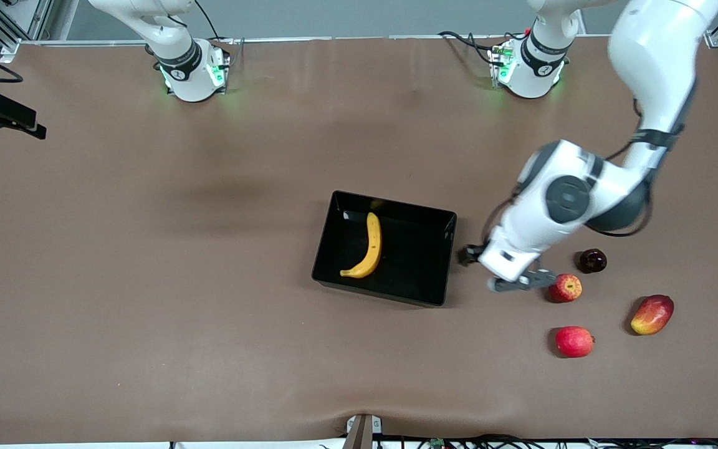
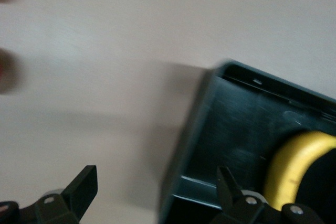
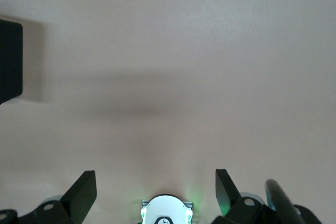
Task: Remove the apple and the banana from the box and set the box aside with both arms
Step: 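Open the left gripper and move it back over the banana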
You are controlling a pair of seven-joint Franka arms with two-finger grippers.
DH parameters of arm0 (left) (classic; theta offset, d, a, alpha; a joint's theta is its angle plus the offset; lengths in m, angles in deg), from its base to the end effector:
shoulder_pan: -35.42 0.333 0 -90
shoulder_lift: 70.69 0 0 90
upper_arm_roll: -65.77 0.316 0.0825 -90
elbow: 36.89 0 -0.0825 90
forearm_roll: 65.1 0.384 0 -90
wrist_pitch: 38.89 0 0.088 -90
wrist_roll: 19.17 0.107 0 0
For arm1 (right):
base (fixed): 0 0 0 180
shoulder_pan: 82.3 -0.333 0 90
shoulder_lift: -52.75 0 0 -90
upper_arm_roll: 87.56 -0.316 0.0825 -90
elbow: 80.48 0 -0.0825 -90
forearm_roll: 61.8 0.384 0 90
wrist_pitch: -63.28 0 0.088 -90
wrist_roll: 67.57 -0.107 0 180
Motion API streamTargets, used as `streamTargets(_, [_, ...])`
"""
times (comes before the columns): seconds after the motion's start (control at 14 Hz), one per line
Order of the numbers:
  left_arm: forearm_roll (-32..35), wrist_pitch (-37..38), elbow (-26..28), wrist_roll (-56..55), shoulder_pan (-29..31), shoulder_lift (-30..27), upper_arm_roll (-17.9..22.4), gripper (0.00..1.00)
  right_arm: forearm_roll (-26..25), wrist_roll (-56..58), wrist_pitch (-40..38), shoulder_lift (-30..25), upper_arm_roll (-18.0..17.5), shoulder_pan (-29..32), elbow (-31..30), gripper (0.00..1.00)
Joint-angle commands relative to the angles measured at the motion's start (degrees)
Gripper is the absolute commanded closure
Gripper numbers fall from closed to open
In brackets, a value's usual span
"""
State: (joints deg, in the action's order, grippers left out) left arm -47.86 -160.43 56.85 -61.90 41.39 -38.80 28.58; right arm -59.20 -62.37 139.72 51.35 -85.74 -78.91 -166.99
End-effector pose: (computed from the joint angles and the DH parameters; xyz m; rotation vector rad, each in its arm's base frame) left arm 0.6153 -0.2889 0.3498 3.0529 0.1985 0.0044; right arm 0.5195 -0.0419 0.6469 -3.0742 -0.0111 0.2257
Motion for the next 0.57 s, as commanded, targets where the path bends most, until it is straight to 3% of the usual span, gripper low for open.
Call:
streamTargets(0.0, [4.7, 0.2, -5.1, -6.1, -6.2, 4.0, 0.5, 0.00, -0.2, -0.3, 0.1, -1.3, -0.4, 0.5, -0.7, 0.00])
streamTargets(0.29, [7.8, -3.0, -7.7, -11.3, -12.4, 8.7, 0.9, 0.00, -0.2, -0.3, 0.2, -1.3, -0.4, 0.3, -0.4, 0.00])
streamTargets(0.5, [7.9, -6.3, -7.7, -12.0, -17.0, 10.5, 4.7, 0.00, -0.1, -0.3, 0.2, -1.3, -0.5, 0.4, -0.2, 0.00])
